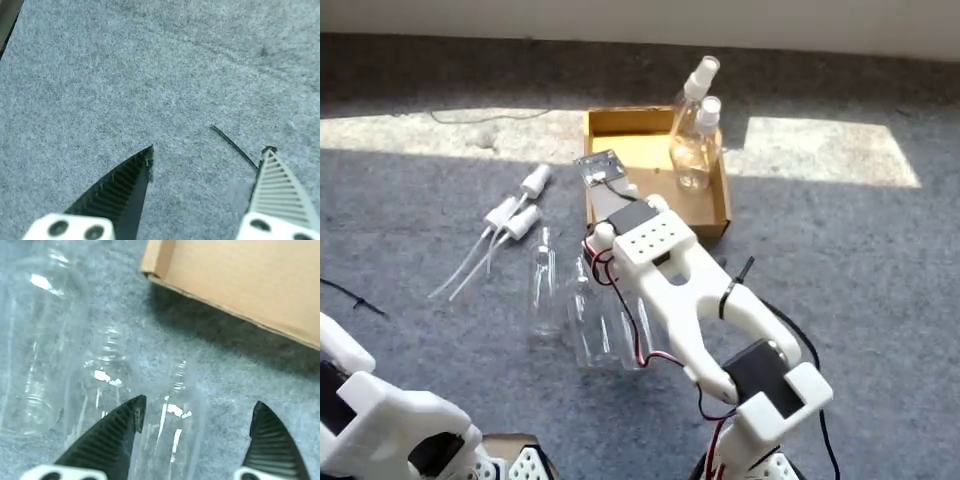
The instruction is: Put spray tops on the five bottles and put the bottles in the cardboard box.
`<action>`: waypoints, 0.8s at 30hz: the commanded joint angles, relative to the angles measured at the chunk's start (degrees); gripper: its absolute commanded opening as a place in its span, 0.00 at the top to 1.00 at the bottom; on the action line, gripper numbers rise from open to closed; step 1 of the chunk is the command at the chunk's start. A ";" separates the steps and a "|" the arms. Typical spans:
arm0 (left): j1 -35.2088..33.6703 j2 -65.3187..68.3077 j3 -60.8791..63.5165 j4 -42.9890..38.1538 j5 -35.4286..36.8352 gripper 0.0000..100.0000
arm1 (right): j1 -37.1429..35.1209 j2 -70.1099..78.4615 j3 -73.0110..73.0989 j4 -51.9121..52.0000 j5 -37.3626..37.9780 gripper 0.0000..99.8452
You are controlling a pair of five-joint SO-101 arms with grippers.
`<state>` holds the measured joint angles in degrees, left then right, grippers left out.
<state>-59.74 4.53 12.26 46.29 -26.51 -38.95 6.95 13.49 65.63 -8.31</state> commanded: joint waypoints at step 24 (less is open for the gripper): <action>-0.04 -0.66 -1.54 -0.79 -0.26 0.70 | 0.40 3.56 -0.40 5.32 -0.18 0.71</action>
<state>-59.74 4.53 12.26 46.29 -26.51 -38.86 11.34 13.49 69.58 -8.31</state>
